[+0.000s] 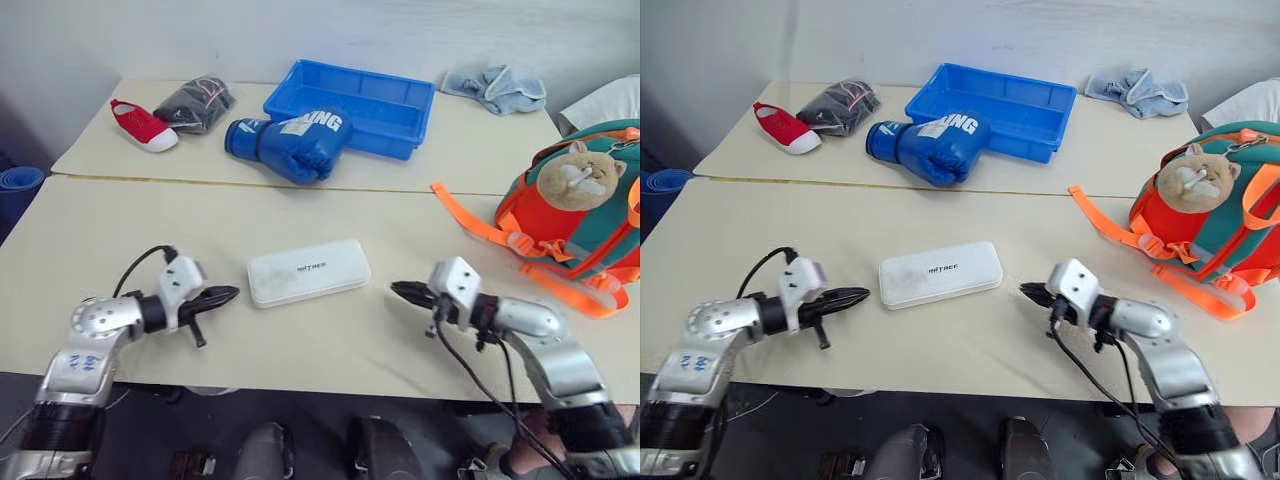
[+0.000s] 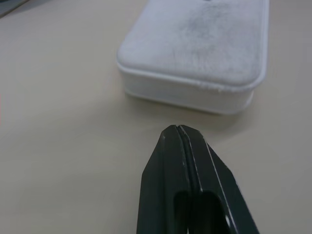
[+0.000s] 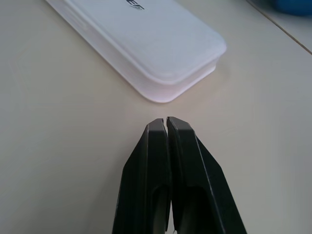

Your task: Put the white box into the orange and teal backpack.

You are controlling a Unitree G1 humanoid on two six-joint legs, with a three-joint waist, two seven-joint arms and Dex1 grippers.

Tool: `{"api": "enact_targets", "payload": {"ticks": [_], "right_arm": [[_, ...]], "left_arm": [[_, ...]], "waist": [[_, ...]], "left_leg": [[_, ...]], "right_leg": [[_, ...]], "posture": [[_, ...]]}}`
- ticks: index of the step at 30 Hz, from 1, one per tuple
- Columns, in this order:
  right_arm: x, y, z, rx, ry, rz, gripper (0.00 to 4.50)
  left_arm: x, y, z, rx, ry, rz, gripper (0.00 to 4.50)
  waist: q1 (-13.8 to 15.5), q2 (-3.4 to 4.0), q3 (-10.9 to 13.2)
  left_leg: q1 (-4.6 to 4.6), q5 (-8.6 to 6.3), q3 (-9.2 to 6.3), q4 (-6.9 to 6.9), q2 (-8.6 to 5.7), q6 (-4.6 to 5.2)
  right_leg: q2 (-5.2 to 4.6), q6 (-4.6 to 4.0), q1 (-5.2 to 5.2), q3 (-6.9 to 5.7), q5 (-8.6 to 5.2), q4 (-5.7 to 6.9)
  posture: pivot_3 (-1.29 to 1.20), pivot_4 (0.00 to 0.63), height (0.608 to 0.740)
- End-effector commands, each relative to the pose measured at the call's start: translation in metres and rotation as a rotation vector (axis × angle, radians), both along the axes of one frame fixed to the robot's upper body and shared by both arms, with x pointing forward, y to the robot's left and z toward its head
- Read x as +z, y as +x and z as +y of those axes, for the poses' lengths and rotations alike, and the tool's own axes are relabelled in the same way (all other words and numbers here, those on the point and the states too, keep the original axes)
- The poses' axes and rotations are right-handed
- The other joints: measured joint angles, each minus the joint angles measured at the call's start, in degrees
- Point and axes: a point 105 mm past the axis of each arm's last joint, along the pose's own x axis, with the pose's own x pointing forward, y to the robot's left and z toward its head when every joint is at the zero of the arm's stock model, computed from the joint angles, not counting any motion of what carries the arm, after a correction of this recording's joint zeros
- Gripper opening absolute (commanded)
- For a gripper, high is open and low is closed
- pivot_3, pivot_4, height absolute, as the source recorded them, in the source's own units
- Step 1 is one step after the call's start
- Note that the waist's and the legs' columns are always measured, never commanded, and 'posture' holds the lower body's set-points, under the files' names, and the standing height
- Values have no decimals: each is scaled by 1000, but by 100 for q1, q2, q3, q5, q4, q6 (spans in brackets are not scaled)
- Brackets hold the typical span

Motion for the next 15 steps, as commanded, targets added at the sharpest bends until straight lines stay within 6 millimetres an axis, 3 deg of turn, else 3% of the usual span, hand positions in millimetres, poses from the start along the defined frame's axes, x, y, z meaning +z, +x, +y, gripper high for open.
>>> {"api": "enact_targets", "payload": {"ticks": [1,5,8,15], "right_arm": [[3,19,3,-47,-17,-28,84],[5,35,10,-42,-32,-52,84],[7,36,20,-2,-19,-62,84],[1,4,30,147,-25,-7,84]], "left_arm": [[6,6,-3,14,5,-15,0],[6,11,-13,-6,2,1,0],[7,12,-18,-24,-6,2,0],[4,16,-22,-40,-5,6,0]], "waist": [[1,0,0],[2,0,0],[3,0,0],[7,0,0]], "left_leg": [[0,1,3,-1,1,-1],[-6,4,10,8,1,2],[-7,4,10,15,1,5],[-7,4,7,12,2,4]], "right_leg": [[1,-1,-2,-1,0,11],[3,0,-2,-4,0,19],[2,1,0,-3,0,19],[3,1,0,-5,0,21]], "posture": [[0,150,740],[0,150,740],[0,150,740],[0,150,740]]}}
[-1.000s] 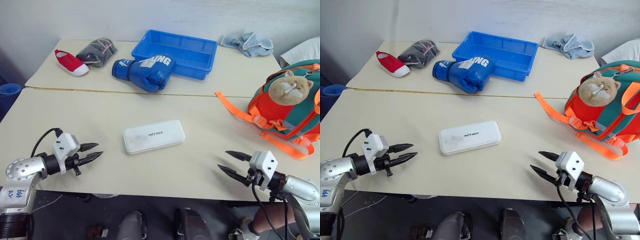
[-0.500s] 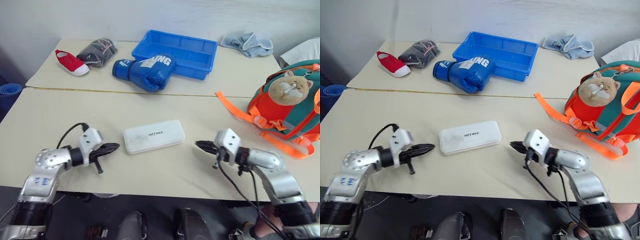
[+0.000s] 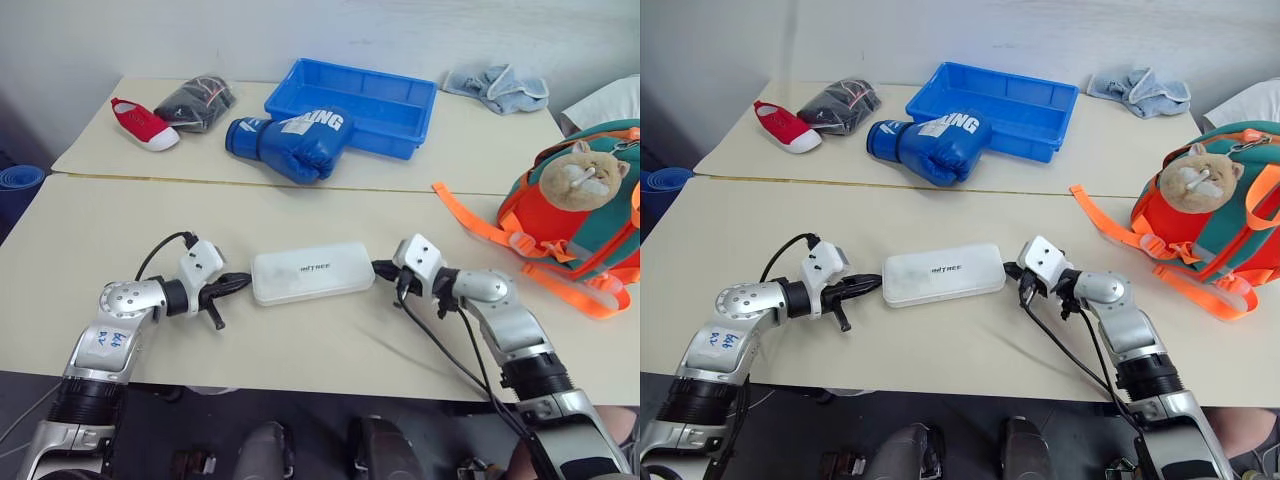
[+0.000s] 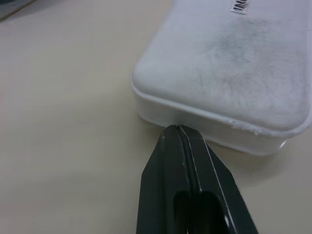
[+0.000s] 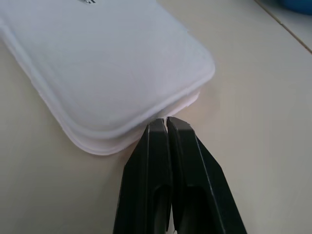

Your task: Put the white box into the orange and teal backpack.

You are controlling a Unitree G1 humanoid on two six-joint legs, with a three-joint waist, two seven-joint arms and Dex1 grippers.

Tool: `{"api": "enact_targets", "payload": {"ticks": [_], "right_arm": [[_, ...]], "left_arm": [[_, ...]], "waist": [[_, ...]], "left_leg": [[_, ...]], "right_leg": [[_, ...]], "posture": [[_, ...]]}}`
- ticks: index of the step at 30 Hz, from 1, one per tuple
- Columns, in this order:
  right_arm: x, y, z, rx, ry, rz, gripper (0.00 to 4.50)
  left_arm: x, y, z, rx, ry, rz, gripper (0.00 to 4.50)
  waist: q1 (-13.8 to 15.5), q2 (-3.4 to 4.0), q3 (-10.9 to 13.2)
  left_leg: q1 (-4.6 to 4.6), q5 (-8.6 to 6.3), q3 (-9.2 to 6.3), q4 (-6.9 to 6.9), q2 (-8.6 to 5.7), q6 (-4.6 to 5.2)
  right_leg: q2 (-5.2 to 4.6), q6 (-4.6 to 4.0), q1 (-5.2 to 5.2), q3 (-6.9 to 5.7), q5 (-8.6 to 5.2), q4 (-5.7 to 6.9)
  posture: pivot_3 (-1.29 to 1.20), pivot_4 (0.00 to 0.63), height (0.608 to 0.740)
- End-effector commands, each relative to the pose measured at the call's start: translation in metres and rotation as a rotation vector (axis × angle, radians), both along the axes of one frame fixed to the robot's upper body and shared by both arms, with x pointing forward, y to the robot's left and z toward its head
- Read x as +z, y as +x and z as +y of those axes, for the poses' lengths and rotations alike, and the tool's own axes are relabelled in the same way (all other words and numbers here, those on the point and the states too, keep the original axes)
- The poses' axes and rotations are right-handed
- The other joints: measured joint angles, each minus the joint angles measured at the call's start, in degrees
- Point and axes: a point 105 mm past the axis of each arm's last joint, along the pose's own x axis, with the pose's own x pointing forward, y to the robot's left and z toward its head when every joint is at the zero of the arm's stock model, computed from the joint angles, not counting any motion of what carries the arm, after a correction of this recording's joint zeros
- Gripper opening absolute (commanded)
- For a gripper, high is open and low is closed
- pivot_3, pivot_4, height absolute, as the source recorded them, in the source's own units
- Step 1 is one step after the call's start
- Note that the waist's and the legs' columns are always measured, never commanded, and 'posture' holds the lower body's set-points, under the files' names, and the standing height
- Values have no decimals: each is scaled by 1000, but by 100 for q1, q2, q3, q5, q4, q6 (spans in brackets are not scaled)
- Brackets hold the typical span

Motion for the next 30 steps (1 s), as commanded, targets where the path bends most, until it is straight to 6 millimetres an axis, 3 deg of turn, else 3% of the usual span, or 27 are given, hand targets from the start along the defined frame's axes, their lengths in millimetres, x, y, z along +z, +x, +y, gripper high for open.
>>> {"api": "enact_targets", "payload": {"ticks": [1,8,13,16,18,22,24,27,30], "right_arm": [[8,-22,14,116,19,-5,84],[11,-52,-9,40,42,39,84],[5,-70,-26,-25,39,71,84],[1,-74,-47,-83,-4,82,0],[0,-77,-57,-107,-26,92,0],[0,-79,-63,-110,-47,93,0],[0,-78,-62,-107,-43,88,0],[3,-69,-64,-133,-17,66,0],[3,-63,-64,-118,-28,54,0]], "left_arm": [[1,-2,-15,-72,-1,-14,0],[-4,-8,-21,-94,-23,7,0],[-10,-18,-11,-66,-68,105,0],[-9,-17,11,15,-127,207,510],[-5,-23,29,28,-210,396,998],[3,-41,41,53,-320,838,2218],[1,-32,43,101,-344,935,2807],[-7,-9,36,168,-370,987,3697],[1,8,5,115,-466,1061,4464]], "waist": [[0,0,0],[28,-1,-1],[11,-2,-1],[7,-2,-1],[3,-3,-1],[-7,-5,-1],[8,-5,0],[138,-5,-1],[224,-2,-4]], "left_leg": [[1,0,0,0,0,0],[4,-1,-3,-1,-1,0],[6,-2,-5,-3,0,0],[9,-2,-5,-4,0,-2],[11,-2,-5,-5,0,-2],[17,2,-5,-5,3,-9],[16,4,-7,-5,2,-12],[14,4,-6,3,-6,-10],[13,2,-8,25,-9,-4]], "right_leg": [[0,0,1,1,0,0],[-3,0,5,0,0,-2],[-3,0,4,1,0,-12],[-2,0,4,1,0,-14],[-2,0,4,0,0,-13],[8,-5,2,1,-4,-3],[11,-6,2,0,-5,-5],[12,-5,5,-1,-6,-2],[13,-3,11,-1,-5,6]], "posture": [[0,150,740],[0,150,740],[0,150,740],[0,150,740],[0,150,740],[0,150,740],[0,150,740],[0,150,740],[0,150,740]]}}
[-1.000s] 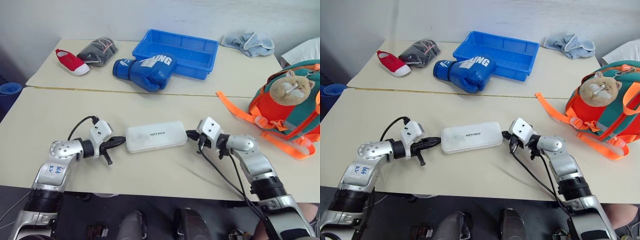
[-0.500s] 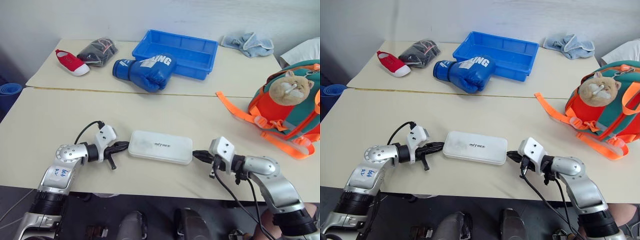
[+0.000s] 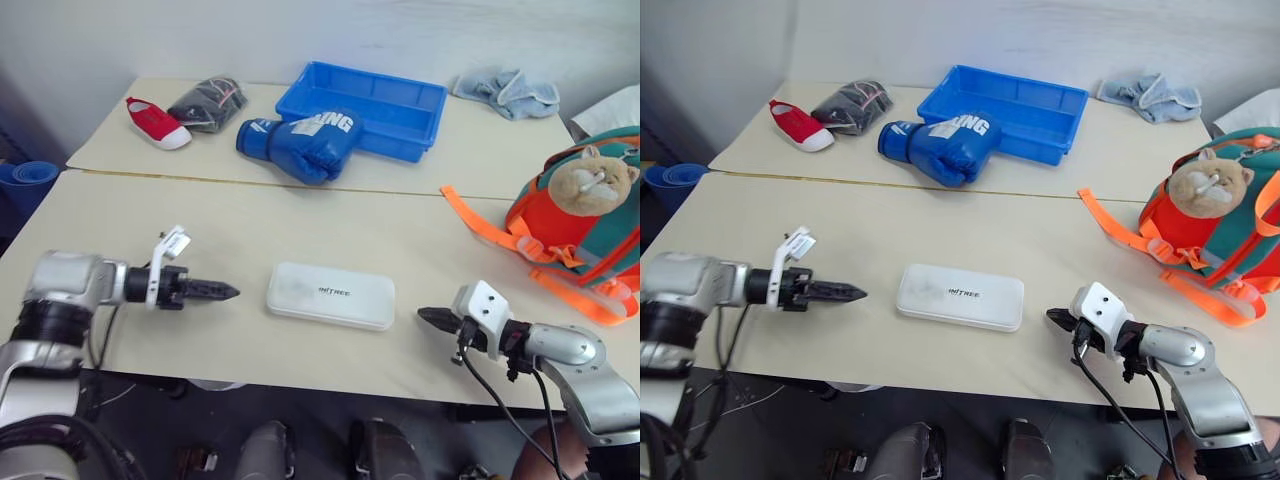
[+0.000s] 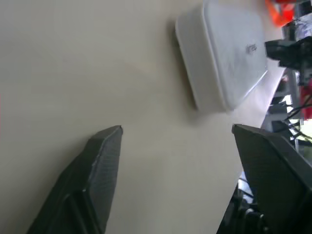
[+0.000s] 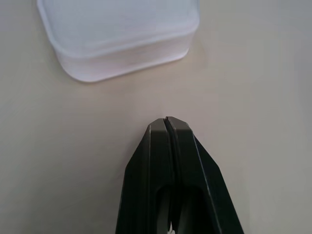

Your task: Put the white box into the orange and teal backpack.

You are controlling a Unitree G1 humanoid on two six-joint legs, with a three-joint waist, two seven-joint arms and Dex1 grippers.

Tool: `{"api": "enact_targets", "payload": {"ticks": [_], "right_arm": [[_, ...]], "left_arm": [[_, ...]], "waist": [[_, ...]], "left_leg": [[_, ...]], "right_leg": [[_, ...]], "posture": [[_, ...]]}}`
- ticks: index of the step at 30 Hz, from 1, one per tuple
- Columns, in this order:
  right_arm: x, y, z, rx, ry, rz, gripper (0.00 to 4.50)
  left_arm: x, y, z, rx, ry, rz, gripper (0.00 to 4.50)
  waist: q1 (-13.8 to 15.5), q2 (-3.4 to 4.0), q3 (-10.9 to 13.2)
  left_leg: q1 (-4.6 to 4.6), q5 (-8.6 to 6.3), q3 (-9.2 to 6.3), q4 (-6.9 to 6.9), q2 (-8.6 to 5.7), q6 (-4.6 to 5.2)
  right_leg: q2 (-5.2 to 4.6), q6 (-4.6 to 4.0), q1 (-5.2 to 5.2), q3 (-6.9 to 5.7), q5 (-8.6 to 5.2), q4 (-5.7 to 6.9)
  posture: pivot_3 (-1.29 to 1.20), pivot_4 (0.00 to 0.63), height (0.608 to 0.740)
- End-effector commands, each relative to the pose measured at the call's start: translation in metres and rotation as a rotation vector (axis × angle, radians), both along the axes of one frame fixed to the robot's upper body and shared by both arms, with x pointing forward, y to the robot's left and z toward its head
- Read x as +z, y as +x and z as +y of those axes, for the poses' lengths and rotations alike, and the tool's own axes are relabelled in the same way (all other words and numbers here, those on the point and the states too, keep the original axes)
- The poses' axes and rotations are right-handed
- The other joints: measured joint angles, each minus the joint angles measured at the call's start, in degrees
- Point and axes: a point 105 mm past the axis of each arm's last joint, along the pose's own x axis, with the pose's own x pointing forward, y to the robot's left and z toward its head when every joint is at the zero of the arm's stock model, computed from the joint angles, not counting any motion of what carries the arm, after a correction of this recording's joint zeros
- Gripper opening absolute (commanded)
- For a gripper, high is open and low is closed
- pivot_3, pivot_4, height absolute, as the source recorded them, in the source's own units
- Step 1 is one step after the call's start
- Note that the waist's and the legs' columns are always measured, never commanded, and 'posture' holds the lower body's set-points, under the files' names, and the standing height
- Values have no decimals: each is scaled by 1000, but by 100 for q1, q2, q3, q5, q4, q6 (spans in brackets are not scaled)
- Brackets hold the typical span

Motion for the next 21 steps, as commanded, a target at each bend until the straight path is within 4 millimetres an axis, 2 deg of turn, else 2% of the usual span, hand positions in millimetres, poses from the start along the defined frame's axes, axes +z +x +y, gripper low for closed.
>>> {"api": "enact_targets", "payload": {"ticks": [1,2,5,12,16,21], "right_arm": [[6,5,1,30,-2,-36,0],[4,6,3,45,-3,-31,0],[0,12,8,62,-32,-26,0],[-10,22,26,78,-39,15,0],[-12,24,36,120,-34,23,0],[-7,27,44,142,-21,17,0]], "left_arm": [[-12,10,-23,19,-44,123,4464],[-14,15,-27,28,-38,133,4464],[-27,11,-39,-36,16,174,4464],[-30,17,-76,-47,-101,199,4464],[-43,0,-89,-135,-70,282,4464],[-34,-7,-106,-188,-135,304,4464]], "waist": [[75,2,-1],[87,1,-1],[78,0,-2],[117,1,-5],[79,-11,-18],[22,-9,-22]], "left_leg": [[0,-2,-1,10,-2,4],[-5,-4,-1,19,-2,8],[-9,-10,2,32,4,11],[-7,-11,-4,49,-1,16],[-6,-14,-3,50,-5,22],[-5,-17,-3,46,0,17]], "right_leg": [[4,1,2,-1,0,3],[2,3,2,-1,1,6],[-2,4,3,7,2,4],[-18,6,12,5,1,10],[-22,8,16,6,2,9],[-17,8,16,7,2,6]], "posture": [[0,150,740],[0,150,740],[0,150,740],[0,150,740],[0,150,740],[0,150,740]]}}
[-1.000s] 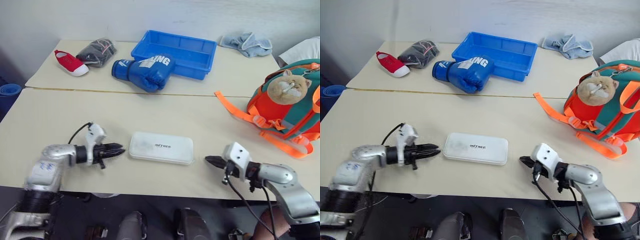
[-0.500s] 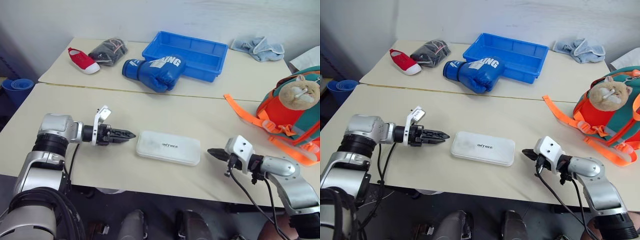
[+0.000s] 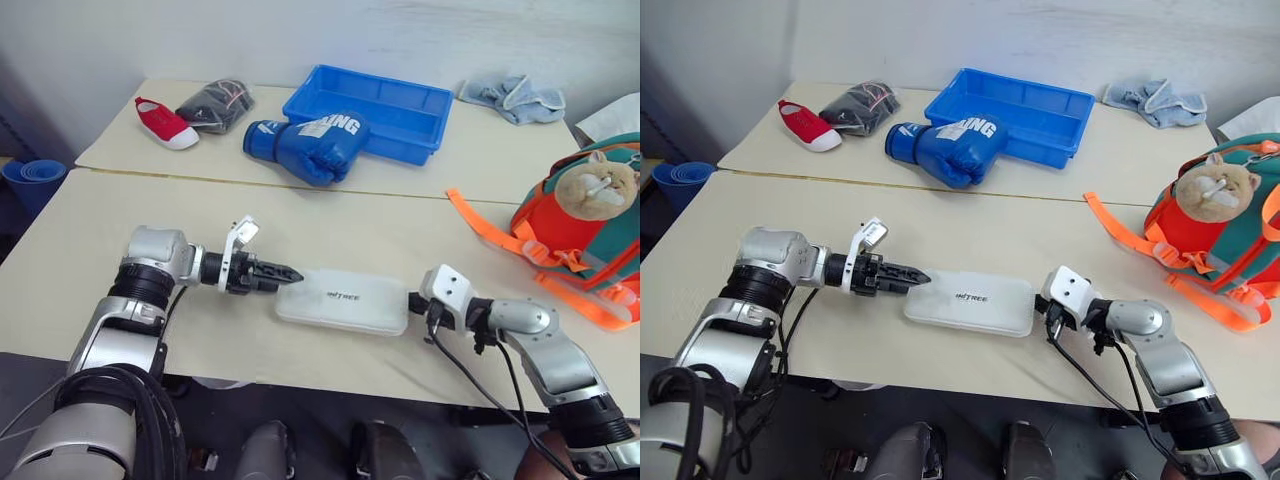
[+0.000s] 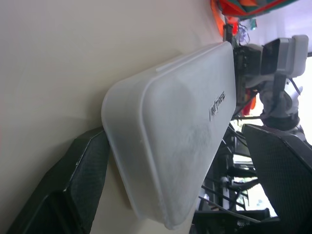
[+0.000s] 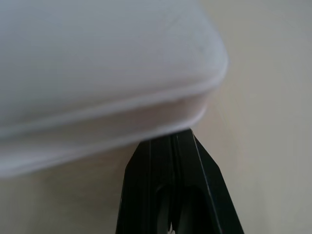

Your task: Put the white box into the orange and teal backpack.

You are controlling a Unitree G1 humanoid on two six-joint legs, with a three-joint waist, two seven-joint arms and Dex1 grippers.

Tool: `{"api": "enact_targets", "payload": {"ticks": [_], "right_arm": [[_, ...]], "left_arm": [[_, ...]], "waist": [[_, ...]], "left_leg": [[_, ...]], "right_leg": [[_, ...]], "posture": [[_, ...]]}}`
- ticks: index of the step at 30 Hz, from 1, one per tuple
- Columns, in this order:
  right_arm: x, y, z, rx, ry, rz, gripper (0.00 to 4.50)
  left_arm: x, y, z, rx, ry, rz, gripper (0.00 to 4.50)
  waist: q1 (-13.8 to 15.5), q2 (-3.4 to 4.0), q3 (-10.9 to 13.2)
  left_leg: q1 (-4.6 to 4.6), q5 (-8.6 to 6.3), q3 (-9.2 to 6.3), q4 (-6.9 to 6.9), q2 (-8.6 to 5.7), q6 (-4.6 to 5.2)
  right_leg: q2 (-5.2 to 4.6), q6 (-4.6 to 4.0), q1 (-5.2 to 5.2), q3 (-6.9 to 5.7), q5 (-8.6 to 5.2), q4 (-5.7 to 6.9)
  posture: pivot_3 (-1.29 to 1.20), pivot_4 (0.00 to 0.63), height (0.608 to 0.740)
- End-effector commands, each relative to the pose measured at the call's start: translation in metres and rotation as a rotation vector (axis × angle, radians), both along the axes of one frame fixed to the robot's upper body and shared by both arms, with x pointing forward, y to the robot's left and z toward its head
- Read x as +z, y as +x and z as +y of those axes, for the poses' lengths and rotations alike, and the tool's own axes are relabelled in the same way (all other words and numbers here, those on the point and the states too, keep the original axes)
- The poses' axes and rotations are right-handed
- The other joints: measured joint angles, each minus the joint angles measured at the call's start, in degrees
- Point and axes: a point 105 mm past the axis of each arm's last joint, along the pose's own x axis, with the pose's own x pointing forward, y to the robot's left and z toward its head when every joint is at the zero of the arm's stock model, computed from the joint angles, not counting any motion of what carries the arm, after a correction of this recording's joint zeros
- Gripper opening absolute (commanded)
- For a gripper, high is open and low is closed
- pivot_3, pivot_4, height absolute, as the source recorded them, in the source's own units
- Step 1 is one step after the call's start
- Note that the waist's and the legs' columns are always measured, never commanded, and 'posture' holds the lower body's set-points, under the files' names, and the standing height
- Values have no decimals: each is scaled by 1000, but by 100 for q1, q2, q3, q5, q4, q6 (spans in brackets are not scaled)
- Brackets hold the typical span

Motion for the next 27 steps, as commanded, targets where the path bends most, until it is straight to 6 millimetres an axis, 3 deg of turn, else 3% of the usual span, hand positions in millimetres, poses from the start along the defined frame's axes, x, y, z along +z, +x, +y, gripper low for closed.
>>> {"api": "enact_targets", "payload": {"ticks": [1,5,8,12,18,23,27], "right_arm": [[2,-1,13,42,8,-3,0],[0,-2,11,34,-10,1,0],[-1,-7,2,7,-28,10,0],[3,-12,-30,-101,-85,14,0],[7,-29,-64,-184,-148,36,0],[8,-52,-58,-118,-144,114,0],[9,-67,-40,-55,-114,184,0]], "left_arm": [[-22,-15,-15,-22,3,145,4464],[-21,-17,-16,-7,-4,160,4464],[-27,-16,3,43,44,153,4464],[-24,-15,24,96,70,138,4464],[-20,-17,31,108,71,135,4464],[-22,-20,28,94,75,139,4464],[-25,-19,20,85,78,146,4464]], "waist": [[-25,0,0],[-74,0,0],[-82,0,0],[-111,0,0],[-155,0,0],[-173,-1,0],[-178,-1,0]], "left_leg": [[-1,0,0,0,0,0],[-2,0,0,0,1,0],[-1,0,0,-2,2,-1],[-1,-3,1,-4,7,-7],[4,-2,1,-8,13,-14],[4,-3,1,-11,13,-15],[4,-3,0,-12,14,-15]], "right_leg": [[0,0,-1,0,0,0],[0,0,-3,0,0,0],[0,0,-4,1,0,0],[5,-2,-7,4,-1,0],[6,-5,-8,4,-3,6],[7,-7,-9,5,-5,6],[7,-7,-8,5,-5,5]], "posture": [[0,150,740],[0,150,740],[0,150,740],[0,150,740],[0,150,740],[0,150,740],[0,150,740]]}}
